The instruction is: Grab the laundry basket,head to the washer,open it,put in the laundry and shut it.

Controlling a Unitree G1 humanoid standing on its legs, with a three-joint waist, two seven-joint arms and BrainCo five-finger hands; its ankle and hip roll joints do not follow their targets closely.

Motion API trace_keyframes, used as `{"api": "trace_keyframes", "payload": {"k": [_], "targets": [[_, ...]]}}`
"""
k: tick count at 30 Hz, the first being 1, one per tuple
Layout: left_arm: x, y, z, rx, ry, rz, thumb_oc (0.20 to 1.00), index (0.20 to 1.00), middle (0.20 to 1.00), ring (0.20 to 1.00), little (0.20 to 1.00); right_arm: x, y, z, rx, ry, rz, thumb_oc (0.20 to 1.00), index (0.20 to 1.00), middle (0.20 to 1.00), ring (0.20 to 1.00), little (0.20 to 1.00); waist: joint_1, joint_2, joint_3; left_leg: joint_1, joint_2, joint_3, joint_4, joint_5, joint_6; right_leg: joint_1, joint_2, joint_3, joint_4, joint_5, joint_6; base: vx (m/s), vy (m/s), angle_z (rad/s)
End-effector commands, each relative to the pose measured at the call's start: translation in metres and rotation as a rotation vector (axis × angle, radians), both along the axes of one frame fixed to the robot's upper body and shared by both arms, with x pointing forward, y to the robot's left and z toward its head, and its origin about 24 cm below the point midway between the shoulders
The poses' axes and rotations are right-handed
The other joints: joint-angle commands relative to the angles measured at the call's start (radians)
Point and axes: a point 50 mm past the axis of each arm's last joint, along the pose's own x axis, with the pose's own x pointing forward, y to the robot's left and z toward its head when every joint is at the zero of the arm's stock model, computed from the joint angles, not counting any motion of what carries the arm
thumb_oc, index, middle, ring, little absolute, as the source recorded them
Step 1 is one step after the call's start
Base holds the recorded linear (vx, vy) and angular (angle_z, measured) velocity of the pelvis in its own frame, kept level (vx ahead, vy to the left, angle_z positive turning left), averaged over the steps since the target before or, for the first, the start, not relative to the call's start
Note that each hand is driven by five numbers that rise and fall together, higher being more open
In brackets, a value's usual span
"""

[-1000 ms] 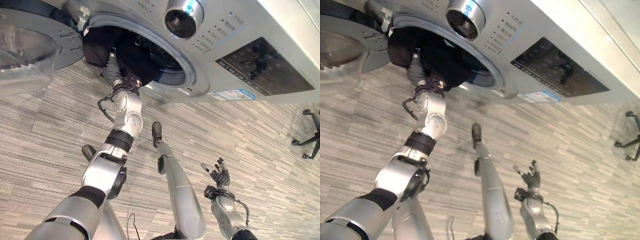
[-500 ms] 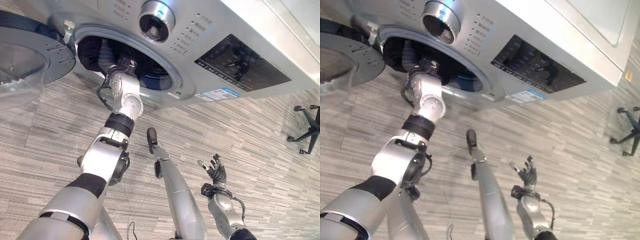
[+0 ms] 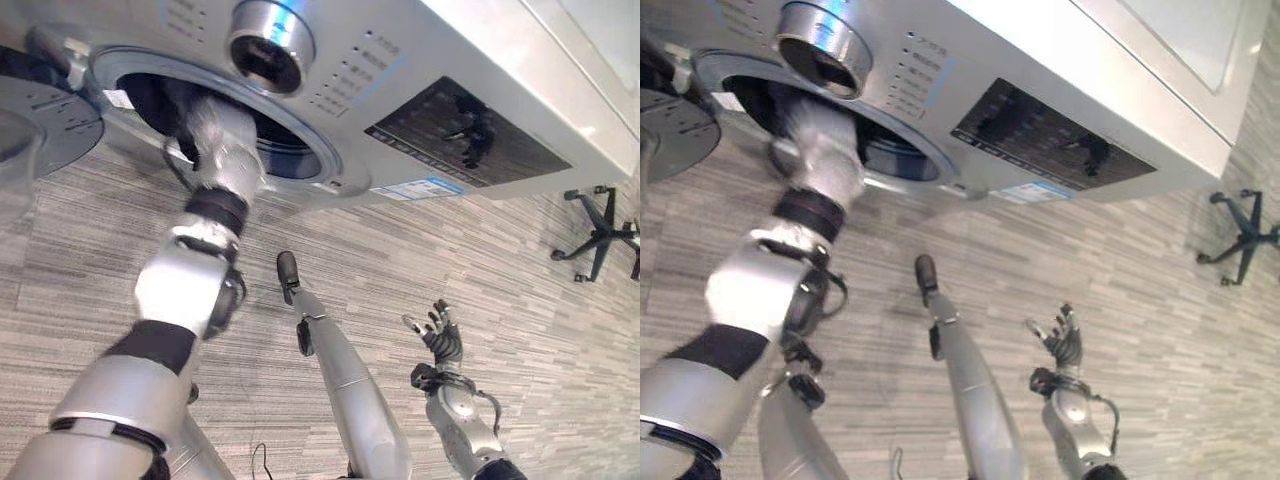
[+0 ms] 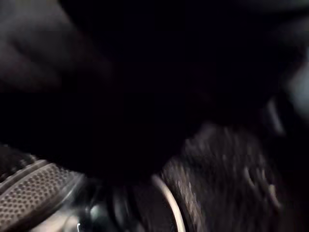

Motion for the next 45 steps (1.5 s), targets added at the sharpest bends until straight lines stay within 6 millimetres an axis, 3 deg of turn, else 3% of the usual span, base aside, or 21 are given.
{"api": "trace_keyframes", "payload": {"k": [1,4,6,11,13,15,17,18,19,22,24,29,31,32,33,36,39,41,42,43,45], "targets": [[-0.063,-0.036,0.139,0.113,-0.550,-0.101,1.000,1.000,1.000,1.000,1.000,-0.020,-0.037,0.006,-0.087,-0.009,-0.050,1.000,1.000,1.000,1.000,1.000,-0.050,0.101,-0.007,0.080,0.104,-0.102,-0.015,-0.098,-0.066,-0.042,0.022,-0.039,0.016,-0.097,0.008,0.03,-0.103,-0.03],[-0.068,-0.042,0.139,0.150,-0.573,-0.095,1.000,1.000,1.000,1.000,1.000,-0.034,-0.043,-0.004,-0.084,0.043,-0.087,1.000,1.000,1.000,1.000,1.000,-0.041,0.114,-0.013,0.055,0.108,-0.116,-0.013,-0.092,-0.067,-0.055,0.026,-0.051,0.018,-0.100,0.004,0.02,-0.092,0.01],[-0.061,-0.035,0.128,0.189,-0.521,-0.047,1.000,1.000,1.000,1.000,1.000,-0.042,-0.043,-0.011,-0.076,0.082,-0.100,1.000,1.000,1.000,1.000,1.000,-0.032,0.121,-0.017,0.049,0.109,-0.119,-0.020,-0.086,-0.068,-0.057,0.026,-0.057,0.016,-0.102,0.002,0.00,-0.049,0.03],[-0.023,-0.014,0.077,0.284,-0.203,0.039,1.000,1.000,1.000,1.000,1.000,-0.037,-0.041,-0.011,-0.078,0.073,-0.082,1.000,1.000,1.000,1.000,1.000,-0.020,0.137,-0.029,0.033,0.114,-0.117,-0.042,-0.073,-0.070,-0.074,0.025,-0.063,0.015,-0.102,-0.006,0.00,-0.014,0.00],[-0.018,-0.013,0.071,0.316,-0.159,0.038,1.000,1.000,1.000,1.000,1.000,-0.035,-0.040,-0.010,-0.077,0.066,-0.069,1.000,1.000,1.000,1.000,1.000,-0.019,0.140,-0.030,0.030,0.115,-0.116,-0.045,-0.070,-0.071,-0.077,0.025,-0.064,0.014,-0.101,-0.007,0.00,0.000,0.00],[-0.006,-0.009,0.055,0.518,-0.010,0.045,1.000,1.000,1.000,1.000,1.000,-0.031,-0.044,-0.005,-0.090,0.047,-0.051,1.000,1.000,1.000,1.000,1.000,-0.019,0.148,-0.032,0.021,0.118,-0.117,-0.048,-0.063,-0.072,-0.079,0.022,-0.067,0.010,-0.098,-0.008,0.00,0.000,0.00],[0.004,0.002,0.040,0.857,0.164,0.068,1.000,1.000,1.000,1.000,1.000,-0.026,-0.050,0.001,-0.101,0.030,-0.035,1.000,1.000,1.000,1.000,1.000,-0.017,0.156,-0.028,0.016,0.121,-0.116,-0.046,-0.056,-0.073,-0.081,0.024,-0.072,0.009,-0.093,-0.009,-0.01,0.017,0.03],[0.004,0.002,0.040,0.858,0.164,0.068,1.000,1.000,1.000,1.000,1.000,-0.025,-0.050,0.001,-0.101,0.030,-0.035,1.000,1.000,1.000,1.000,1.000,-0.017,0.156,-0.028,0.015,0.121,-0.117,-0.047,-0.055,-0.073,-0.082,0.023,-0.072,0.009,-0.093,-0.009,0.00,0.000,0.00],[0.006,-0.002,0.037,1.205,0.262,0.142,1.000,1.000,1.000,1.000,1.000,-0.025,-0.060,0.003,-0.122,0.038,-0.030,1.000,1.000,1.000,1.000,1.000,-0.006,0.171,-0.028,0.009,0.121,-0.116,-0.046,-0.048,-0.069,-0.081,0.019,-0.075,0.010,-0.088,-0.008,0.00,0.000,0.00],[0.004,-0.013,0.047,1.338,0.257,0.242,1.000,1.000,1.000,1.000,1.000,-0.027,-0.060,-0.002,-0.100,0.048,-0.044,1.000,1.000,1.000,1.000,1.000,0.003,0.177,-0.028,0.005,0.120,-0.118,-0.049,-0.043,-0.068,-0.081,0.018,-0.076,0.010,-0.086,-0.008,-0.01,-0.003,0.02],[-0.001,-0.026,0.059,1.596,0.230,0.409,1.000,1.000,1.000,1.000,1.000,-0.026,-0.059,-0.002,-0.089,0.034,-0.045,1.000,1.000,1.000,1.000,1.000,0.005,0.177,-0.025,0.005,0.121,-0.117,-0.050,-0.040,-0.066,-0.081,0.016,-0.075,0.010,-0.083,-0.009,-0.03,-0.003,0.09],[-0.005,-0.040,0.058,1.965,0.156,0.680,1.000,1.000,1.000,1.000,1.000,-0.026,-0.060,-0.003,-0.093,0.017,-0.044,1.000,1.000,1.000,1.000,1.000,0.011,0.168,-0.016,0.009,0.117,-0.123,-0.054,-0.044,-0.062,-0.073,0.012,-0.073,0.011,-0.080,-0.008,-0.02,0.015,0.05],[-0.007,-0.040,0.053,2.206,0.103,0.885,1.000,1.000,1.000,1.000,1.000,-0.024,-0.063,0.001,-0.113,-0.010,-0.043,1.000,1.000,1.000,1.000,1.000,0.016,0.167,-0.012,0.015,0.116,-0.120,-0.057,-0.046,-0.060,-0.068,0.006,-0.073,0.012,-0.077,-0.005,-0.01,0.056,0.04],[-0.006,-0.034,0.041,2.440,0.082,1.069,1.000,1.000,1.000,1.000,1.000,-0.021,-0.064,0.007,-0.136,-0.048,-0.026,1.000,1.000,1.000,1.000,1.000,0.019,0.165,-0.005,0.030,0.116,-0.116,-0.066,-0.048,-0.060,-0.058,0.000,-0.072,0.010,-0.074,-0.001,-0.01,0.065,0.04],[-0.006,-0.034,0.040,2.443,0.083,1.071,1.000,1.000,1.000,1.000,1.000,-0.021,-0.064,0.007,-0.135,-0.048,-0.025,1.000,1.000,1.000,1.000,1.000,0.019,0.162,-0.005,0.033,0.115,-0.115,-0.067,-0.048,-0.060,-0.057,0.000,-0.071,0.010,-0.074,0.000,-0.01,0.079,0.02],[-0.007,-0.039,0.026,2.668,-0.026,1.170,1.000,1.000,1.000,1.000,1.000,-0.019,-0.067,0.014,-0.164,-0.074,0.003,1.000,1.000,1.000,1.000,1.000,0.026,0.163,0.002,0.053,0.111,-0.107,-0.072,-0.050,-0.058,-0.042,-0.009,-0.069,0.004,-0.071,0.006,-0.01,0.078,0.01],[-0.002,-0.042,0.015,2.784,0.049,0.974,1.000,1.000,1.000,1.000,1.000,-0.018,-0.076,0.020,-0.190,-0.063,0.000,1.000,1.000,1.000,1.000,1.000,0.028,0.165,0.007,0.067,0.106,-0.098,-0.075,-0.050,-0.055,-0.028,-0.016,-0.069,-0.003,-0.067,0.010,-0.02,0.088,0.00],[-0.003,-0.041,0.023,2.619,0.099,0.717,1.000,1.000,1.000,1.000,1.000,-0.022,-0.082,0.015,-0.186,-0.007,-0.031,1.000,1.000,1.000,1.000,1.000,0.028,0.167,0.006,0.071,0.102,-0.095,-0.076,-0.046,-0.052,-0.023,-0.021,-0.069,-0.006,-0.066,0.011,-0.01,0.040,0.02],[-0.004,-0.041,0.024,2.615,0.100,0.713,1.000,1.000,1.000,1.000,1.000,-0.022,-0.083,0.015,-0.189,-0.006,-0.031,1.000,1.000,1.000,1.000,1.000,0.027,0.170,0.007,0.072,0.101,-0.096,-0.076,-0.046,-0.052,-0.023,-0.021,-0.069,-0.006,-0.067,0.012,-0.02,0.011,0.10],[-0.011,-0.037,0.040,2.362,0.023,0.661,1.000,1.000,1.000,1.000,1.000,-0.029,-0.080,0.003,-0.158,0.043,-0.035,1.000,1.000,1.000,1.000,1.000,0.036,0.174,0.004,0.080,0.088,-0.089,-0.082,-0.041,-0.049,-0.016,-0.030,-0.069,-0.013,-0.064,0.010,-0.01,0.008,0.15],[-0.010,-0.034,0.041,2.409,0.033,0.754,1.000,1.000,1.000,1.000,1.000,-0.028,-0.076,0.003,-0.160,0.036,-0.006,1.000,1.000,1.000,1.000,1.000,0.033,0.170,0.006,0.080,0.085,-0.087,-0.082,-0.041,-0.049,-0.014,-0.031,-0.067,-0.018,-0.059,0.012,-0.02,0.046,0.16]]}}
